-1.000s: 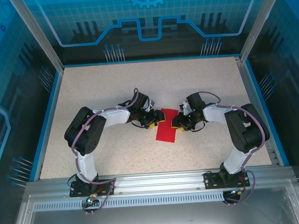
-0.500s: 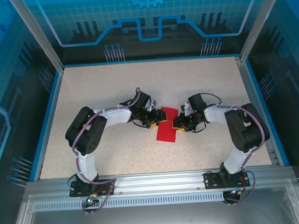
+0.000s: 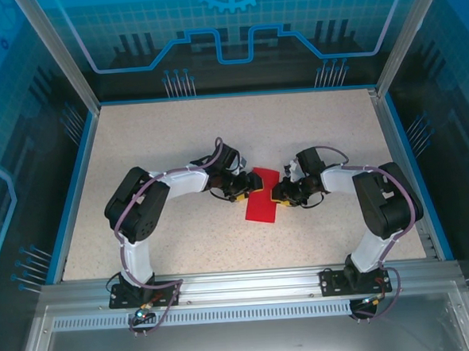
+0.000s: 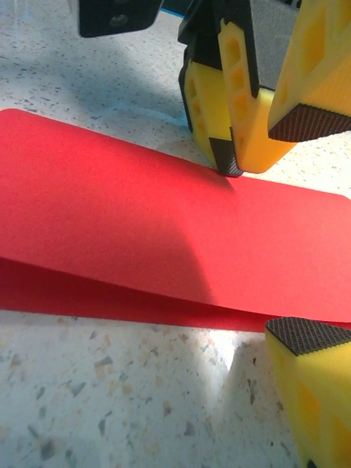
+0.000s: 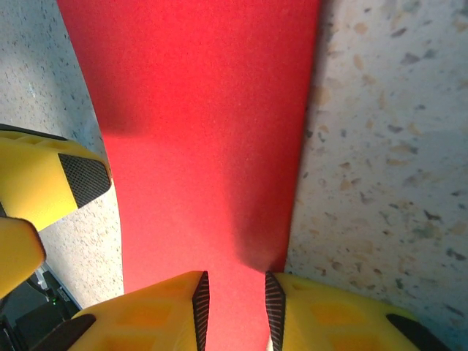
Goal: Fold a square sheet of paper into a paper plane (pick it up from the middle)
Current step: Fold the triangle a second time at the center of the table.
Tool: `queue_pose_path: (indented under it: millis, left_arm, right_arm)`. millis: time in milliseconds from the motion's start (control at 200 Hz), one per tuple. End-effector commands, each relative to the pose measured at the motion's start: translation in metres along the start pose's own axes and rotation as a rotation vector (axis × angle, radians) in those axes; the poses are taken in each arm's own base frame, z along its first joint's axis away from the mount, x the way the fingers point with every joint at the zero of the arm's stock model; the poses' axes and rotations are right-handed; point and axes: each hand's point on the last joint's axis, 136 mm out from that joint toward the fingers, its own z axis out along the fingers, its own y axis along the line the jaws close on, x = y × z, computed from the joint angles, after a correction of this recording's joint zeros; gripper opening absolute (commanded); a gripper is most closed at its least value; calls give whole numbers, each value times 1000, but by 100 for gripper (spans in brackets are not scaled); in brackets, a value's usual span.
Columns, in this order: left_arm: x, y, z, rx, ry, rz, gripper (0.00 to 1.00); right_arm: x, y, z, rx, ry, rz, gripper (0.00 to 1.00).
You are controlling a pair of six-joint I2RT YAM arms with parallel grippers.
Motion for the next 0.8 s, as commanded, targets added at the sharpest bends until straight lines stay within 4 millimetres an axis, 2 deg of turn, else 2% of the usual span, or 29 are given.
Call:
queue_pose_path:
  millis: [0,295,795]
  left_arm:
    - [2,2,-3,-29,-3,16,69]
    - [8,2,8,-14,34,11,68]
    - [8,1,11,-12,34,14,68]
  right_arm:
    - [10,-21,5,48,26,43,31]
    - [10,-20,5,45,27,39,31]
    - [8,-17,4,34,26,37,31]
